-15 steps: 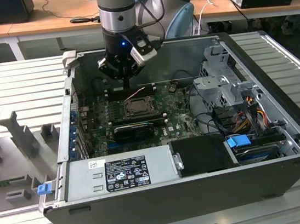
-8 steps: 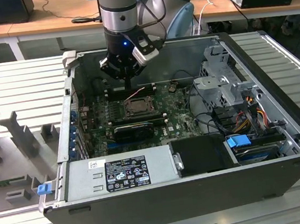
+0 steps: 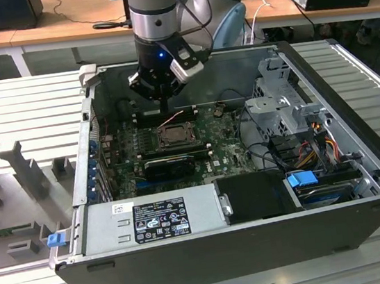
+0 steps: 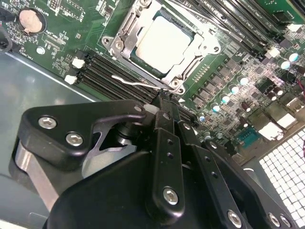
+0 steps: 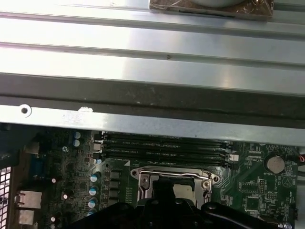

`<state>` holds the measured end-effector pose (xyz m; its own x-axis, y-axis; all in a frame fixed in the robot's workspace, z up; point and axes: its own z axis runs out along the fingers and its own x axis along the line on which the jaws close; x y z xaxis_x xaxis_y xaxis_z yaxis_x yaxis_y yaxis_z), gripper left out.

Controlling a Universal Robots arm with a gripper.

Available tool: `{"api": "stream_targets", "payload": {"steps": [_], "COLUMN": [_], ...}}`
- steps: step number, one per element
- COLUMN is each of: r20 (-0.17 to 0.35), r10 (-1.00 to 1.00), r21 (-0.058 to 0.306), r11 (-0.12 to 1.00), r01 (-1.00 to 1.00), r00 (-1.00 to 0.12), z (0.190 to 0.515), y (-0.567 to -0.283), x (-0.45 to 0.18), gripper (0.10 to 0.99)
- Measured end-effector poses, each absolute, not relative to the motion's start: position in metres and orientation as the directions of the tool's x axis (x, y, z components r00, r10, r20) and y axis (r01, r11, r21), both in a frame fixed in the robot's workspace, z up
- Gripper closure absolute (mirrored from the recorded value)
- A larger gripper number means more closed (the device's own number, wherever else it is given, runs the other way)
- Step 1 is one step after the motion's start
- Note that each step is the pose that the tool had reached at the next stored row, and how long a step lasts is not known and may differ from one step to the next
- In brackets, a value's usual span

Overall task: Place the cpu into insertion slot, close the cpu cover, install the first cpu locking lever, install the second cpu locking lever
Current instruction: 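Install the first cpu locking lever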

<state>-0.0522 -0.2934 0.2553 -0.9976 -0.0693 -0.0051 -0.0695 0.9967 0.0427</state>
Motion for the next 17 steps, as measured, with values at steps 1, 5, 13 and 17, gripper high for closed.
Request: {"api": "stream_targets", "payload": {"steps": [1, 5, 13, 17], "r20": [-0.005, -0.008, -0.011, -0.011], "r10": [-0.069, -0.061, -0.058, -0.058], "r21": [0.046, 0.086, 0.145, 0.145], "r11": [0.997, 0.994, 0.988, 0.988], "r01": [-0.069, -0.061, -0.059, -0.059], "r00": [-0.998, -0.998, -0.998, -0.998], "z": [0.255, 0.252, 0.239, 0.236], "y": [-0.293, -0.294, -0.3, -0.3], "x": [-0.051, -0.048, -0.046, -0.046], "gripper": [0.98, 0.98, 0.98, 0.98]}}
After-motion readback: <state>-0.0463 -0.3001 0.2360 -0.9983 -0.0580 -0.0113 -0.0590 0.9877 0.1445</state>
